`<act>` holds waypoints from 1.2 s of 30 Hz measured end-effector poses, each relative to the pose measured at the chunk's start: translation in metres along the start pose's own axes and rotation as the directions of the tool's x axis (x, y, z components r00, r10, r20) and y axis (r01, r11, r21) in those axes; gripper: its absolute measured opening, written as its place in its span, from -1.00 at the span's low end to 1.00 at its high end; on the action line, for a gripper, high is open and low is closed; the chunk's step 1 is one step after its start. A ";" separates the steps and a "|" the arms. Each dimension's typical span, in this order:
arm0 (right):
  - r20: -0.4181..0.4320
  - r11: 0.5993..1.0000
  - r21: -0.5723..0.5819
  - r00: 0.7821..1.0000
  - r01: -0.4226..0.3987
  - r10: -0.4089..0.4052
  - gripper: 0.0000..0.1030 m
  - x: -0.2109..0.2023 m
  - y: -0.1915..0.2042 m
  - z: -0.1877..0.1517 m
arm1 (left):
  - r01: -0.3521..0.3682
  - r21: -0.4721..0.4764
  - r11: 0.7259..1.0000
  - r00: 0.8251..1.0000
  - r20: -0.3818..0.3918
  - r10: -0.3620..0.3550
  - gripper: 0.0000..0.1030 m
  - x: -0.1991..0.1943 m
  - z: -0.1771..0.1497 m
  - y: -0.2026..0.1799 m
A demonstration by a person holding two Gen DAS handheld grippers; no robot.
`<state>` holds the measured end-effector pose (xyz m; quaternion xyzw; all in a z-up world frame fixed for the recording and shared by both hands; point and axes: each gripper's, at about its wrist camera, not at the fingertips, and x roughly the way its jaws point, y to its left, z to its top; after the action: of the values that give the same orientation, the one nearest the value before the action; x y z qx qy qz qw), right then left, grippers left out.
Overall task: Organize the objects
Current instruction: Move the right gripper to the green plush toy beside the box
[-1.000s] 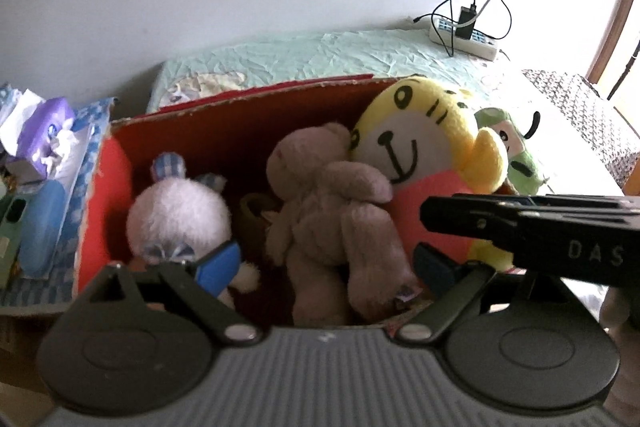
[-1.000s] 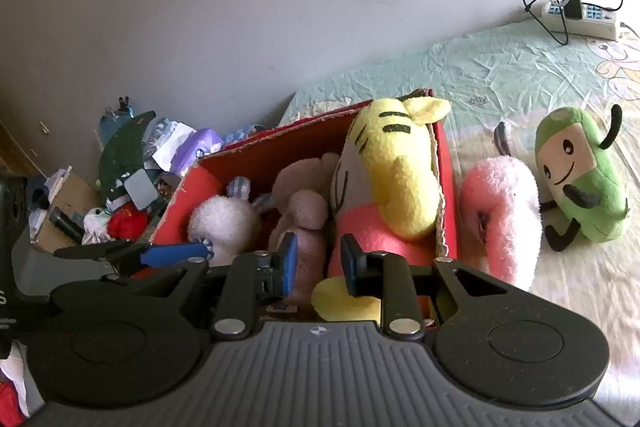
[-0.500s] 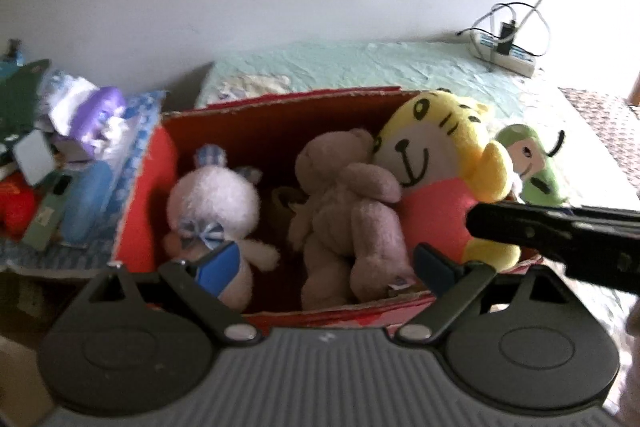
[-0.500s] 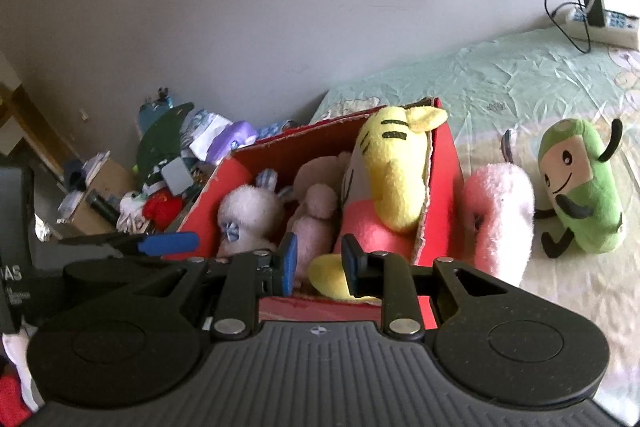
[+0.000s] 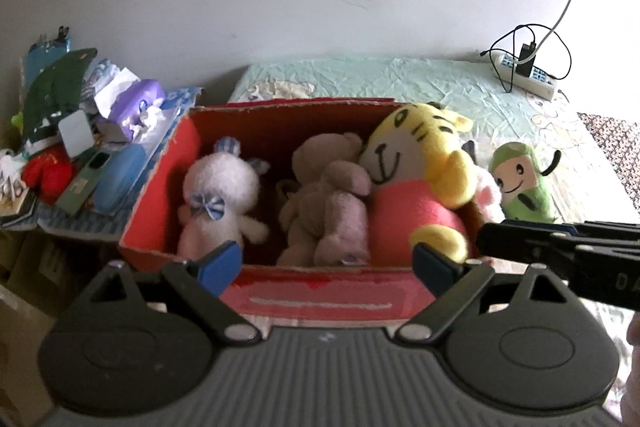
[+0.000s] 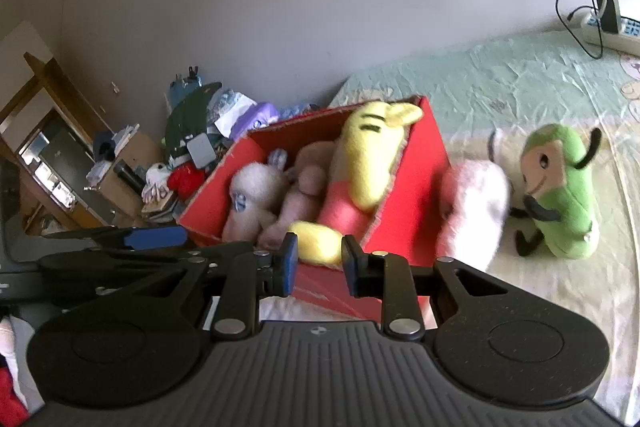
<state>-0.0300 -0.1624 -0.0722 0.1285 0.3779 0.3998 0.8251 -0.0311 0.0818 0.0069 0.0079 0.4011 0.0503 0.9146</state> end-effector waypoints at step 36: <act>-0.041 0.873 0.363 0.942 0.326 -0.334 -0.42 -0.063 -0.116 -0.047 | 0.481 0.292 0.827 0.877 -0.180 -0.447 0.47 0.061 -0.039 -0.155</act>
<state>-0.0239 -0.2895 -0.1308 0.2176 0.4521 0.1747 0.8472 -0.0051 -0.0675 -0.0730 0.0593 0.4405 -0.2405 0.8629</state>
